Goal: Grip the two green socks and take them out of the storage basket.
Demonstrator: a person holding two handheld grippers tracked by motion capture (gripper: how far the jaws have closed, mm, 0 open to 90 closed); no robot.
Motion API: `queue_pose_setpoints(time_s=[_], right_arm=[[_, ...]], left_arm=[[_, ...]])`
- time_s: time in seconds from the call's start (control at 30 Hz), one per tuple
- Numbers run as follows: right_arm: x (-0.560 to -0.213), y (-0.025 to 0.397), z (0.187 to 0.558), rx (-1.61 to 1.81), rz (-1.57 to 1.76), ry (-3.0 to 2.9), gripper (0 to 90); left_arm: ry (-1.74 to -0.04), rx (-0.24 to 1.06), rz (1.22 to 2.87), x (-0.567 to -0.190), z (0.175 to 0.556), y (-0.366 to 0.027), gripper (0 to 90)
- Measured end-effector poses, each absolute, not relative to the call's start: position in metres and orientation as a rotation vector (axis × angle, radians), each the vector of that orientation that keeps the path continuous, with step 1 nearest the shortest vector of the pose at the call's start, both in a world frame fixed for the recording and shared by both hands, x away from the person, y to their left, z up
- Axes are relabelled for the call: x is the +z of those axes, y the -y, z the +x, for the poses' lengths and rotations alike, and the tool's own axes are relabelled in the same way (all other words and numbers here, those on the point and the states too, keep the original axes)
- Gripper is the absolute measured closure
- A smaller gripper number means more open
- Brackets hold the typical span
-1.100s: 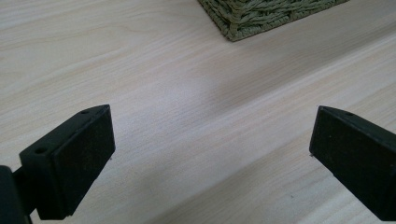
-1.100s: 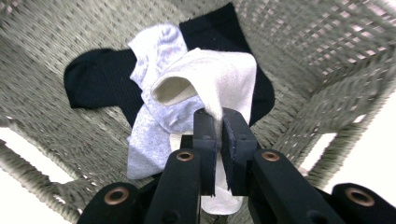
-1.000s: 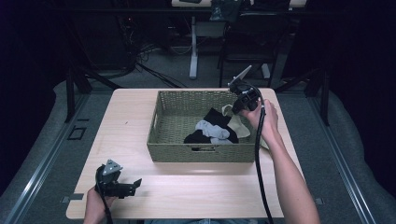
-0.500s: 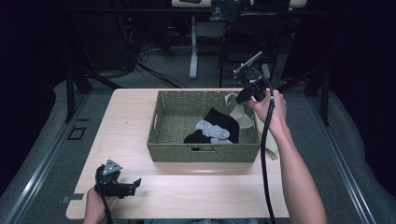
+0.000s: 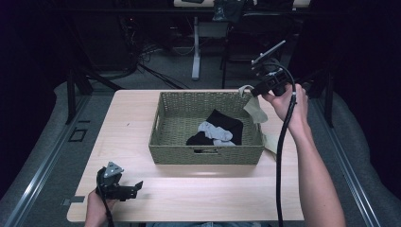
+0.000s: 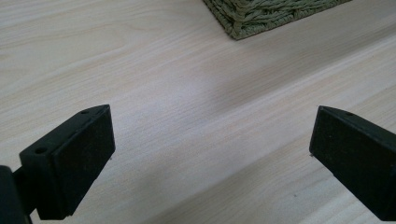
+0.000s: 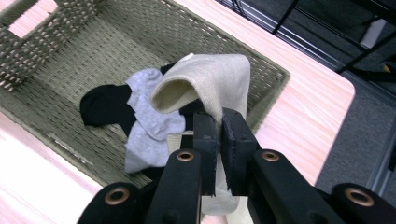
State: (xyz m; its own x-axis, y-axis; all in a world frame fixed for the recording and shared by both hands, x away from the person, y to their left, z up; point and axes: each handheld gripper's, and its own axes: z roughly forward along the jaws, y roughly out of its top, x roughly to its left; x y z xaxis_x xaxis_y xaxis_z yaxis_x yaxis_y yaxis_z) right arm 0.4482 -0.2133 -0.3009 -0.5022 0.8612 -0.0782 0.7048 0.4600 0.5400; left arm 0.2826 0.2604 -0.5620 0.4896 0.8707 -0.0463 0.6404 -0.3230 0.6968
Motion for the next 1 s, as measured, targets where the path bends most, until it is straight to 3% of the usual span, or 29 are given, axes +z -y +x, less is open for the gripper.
queue_pose_setpoints(time_s=[0.53, 1.0], right_arm=[[-0.319, 0.281, 0.435, 0.600, 1.507, -2.281, 85.4], [-0.413, 0.317, 0.444, 0.516, 1.707, -2.295, 85.4]], left_arm=[[-1.238, 0.452, 2.066, -0.562, 0.282, -0.259, 0.2], [-1.237, 0.450, 2.069, -0.562, 0.283, -0.258, 0.2]])
